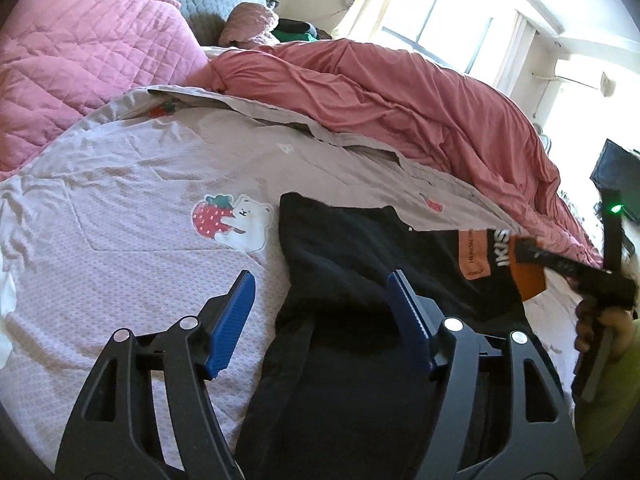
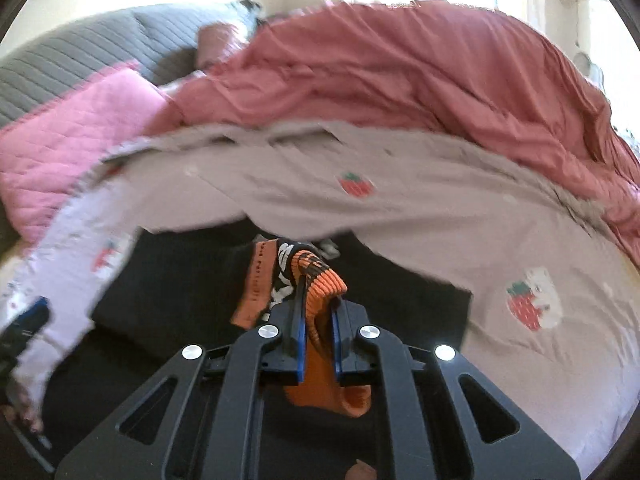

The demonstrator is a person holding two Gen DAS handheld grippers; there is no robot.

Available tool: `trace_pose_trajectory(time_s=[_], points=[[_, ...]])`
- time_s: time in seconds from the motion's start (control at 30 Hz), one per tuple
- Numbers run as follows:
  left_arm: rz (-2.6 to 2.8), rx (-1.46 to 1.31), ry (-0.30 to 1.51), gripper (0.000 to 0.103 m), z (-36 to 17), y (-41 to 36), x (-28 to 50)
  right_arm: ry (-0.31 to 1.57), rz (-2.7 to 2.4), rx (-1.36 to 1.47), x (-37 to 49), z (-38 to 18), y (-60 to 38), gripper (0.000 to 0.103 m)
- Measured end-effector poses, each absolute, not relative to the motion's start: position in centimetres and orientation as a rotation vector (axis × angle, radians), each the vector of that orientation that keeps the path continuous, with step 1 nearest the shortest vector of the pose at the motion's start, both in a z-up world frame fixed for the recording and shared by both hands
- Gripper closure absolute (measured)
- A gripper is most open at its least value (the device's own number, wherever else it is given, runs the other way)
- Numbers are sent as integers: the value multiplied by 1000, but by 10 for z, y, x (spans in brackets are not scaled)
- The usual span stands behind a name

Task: Fold small clothes
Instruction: 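Grasp the second folded cuff with the right tool, adjust it, release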

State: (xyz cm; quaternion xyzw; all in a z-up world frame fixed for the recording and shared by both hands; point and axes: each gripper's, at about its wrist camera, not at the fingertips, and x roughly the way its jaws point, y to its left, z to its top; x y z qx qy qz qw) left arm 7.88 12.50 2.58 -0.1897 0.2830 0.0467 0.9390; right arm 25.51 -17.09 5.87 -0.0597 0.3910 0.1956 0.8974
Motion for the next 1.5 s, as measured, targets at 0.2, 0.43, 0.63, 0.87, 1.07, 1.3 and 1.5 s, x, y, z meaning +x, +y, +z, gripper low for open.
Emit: trace_pose_trajectory(time_s=[0.2,0.43,0.63,0.87,1.07,1.3,1.5], points=[[93,-357,604,42,23,119,83,884,362,-118,267,24,-179,93],[111,-291,685,42,36,99,114,903,339,-97,267,12,-190,92],[76,-203,765,42,36,77,171,922,339,-65,271,8,-199,85],[47,-209,857,42,-24,83,190,919,325,-18,275,12,-217,83],[25,-233,843,42,-22,89,186,987,329,31,291,-6,-214,73],[13,-249,839,42,-20,92,186,957,315,-50,282,-5,-201,91],[12,-250,838,42,-20,92,186,934,243,-132,281,-4,-199,92]])
